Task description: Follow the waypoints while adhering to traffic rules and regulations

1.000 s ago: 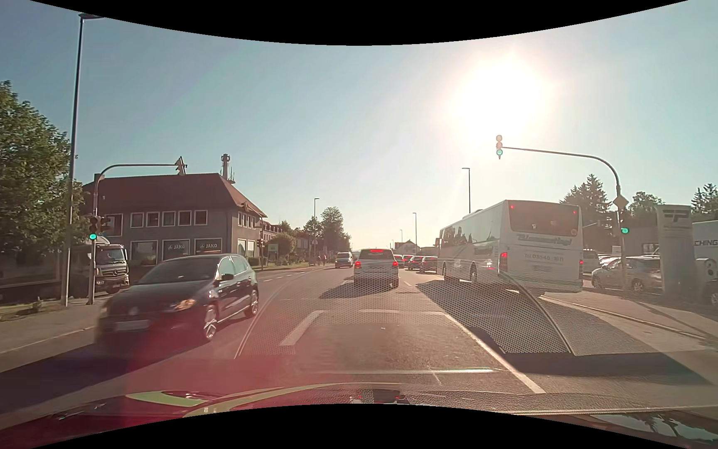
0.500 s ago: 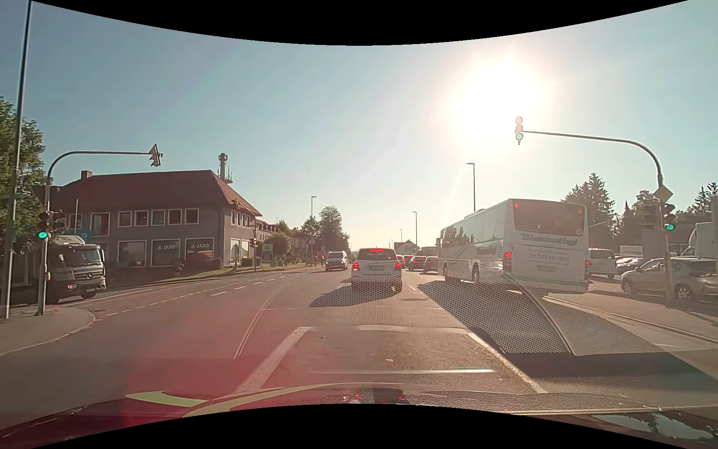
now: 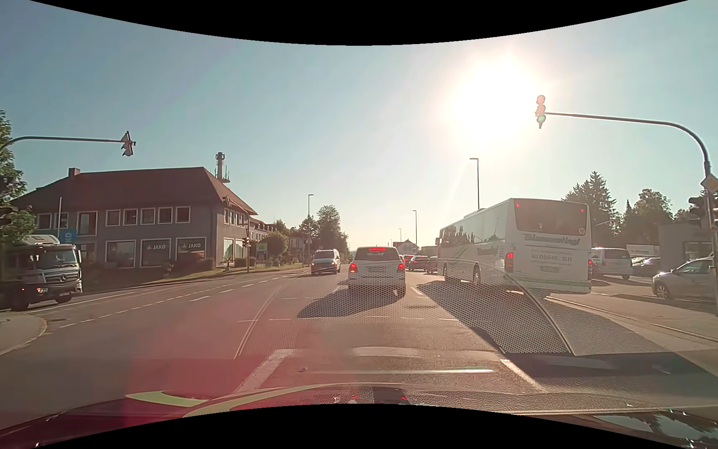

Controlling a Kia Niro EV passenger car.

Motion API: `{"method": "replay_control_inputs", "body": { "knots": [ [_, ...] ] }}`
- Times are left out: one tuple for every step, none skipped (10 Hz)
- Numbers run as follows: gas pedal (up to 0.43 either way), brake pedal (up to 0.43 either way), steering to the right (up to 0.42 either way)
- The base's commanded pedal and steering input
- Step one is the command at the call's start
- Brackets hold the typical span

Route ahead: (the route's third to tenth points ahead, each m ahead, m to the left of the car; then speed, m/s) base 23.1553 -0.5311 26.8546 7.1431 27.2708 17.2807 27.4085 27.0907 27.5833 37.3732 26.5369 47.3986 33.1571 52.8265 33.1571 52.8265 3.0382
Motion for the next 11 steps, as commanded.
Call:
{"method": "replay_control_inputs", "body": {
  "knots": [
    [0.0, 0.159, 0.011],
    [0.0, 0.165, 0.011],
    [0.0, 0.177, 0.011],
    [0.0, 0.189, 0.011],
    [0.0, 0.195, 0.011],
    [0.0, 0.207, 0.012],
    [0.0, 0.213, 0.012],
    [0.0, 0.22, 0.013],
    [0.0, 0.22, 0.013],
    [0.0, 0.22, 0.013],
    [0.0, 0.22, 0.012]
  ]
}}
